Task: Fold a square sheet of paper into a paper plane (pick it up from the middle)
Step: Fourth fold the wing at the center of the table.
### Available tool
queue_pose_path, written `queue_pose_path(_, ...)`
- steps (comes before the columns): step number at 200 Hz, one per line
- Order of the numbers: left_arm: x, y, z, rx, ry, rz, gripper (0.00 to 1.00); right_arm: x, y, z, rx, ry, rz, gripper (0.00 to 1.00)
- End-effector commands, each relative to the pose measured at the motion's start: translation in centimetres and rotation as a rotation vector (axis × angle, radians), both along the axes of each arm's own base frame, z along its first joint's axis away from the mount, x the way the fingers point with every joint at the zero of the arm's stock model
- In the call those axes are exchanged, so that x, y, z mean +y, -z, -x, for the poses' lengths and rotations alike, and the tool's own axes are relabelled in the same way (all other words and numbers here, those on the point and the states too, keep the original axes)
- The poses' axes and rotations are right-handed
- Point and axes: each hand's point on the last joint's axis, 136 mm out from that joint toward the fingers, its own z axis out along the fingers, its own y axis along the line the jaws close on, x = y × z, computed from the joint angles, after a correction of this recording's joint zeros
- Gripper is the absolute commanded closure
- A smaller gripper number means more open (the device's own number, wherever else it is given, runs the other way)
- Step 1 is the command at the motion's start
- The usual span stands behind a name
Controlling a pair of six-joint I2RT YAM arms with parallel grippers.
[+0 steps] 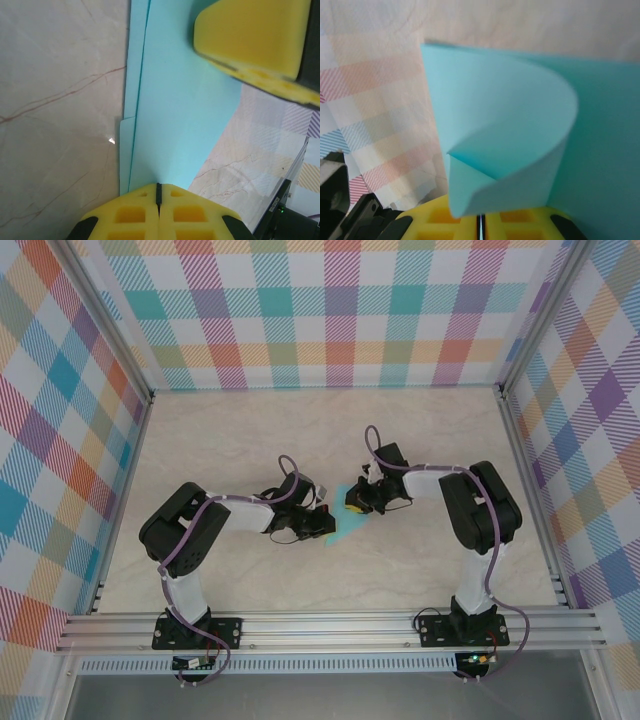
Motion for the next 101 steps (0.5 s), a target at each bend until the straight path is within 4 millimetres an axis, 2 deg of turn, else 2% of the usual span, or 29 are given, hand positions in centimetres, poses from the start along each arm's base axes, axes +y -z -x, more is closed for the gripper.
queue_pose_path(1, 6.0, 7.7, 4.6, 0.192, -0.033, -0.295, 0.99, -1.9, 0.8, -2.9, -0.089, 0.055, 0.056, 0.88)
queue_pose_path(101, 5.8, 7.7, 4.6, 0.195, -0.028, -0.287, 0.99, -4.0, 1.1, -4.9, -0.110, 0.121, 0.044, 0.87)
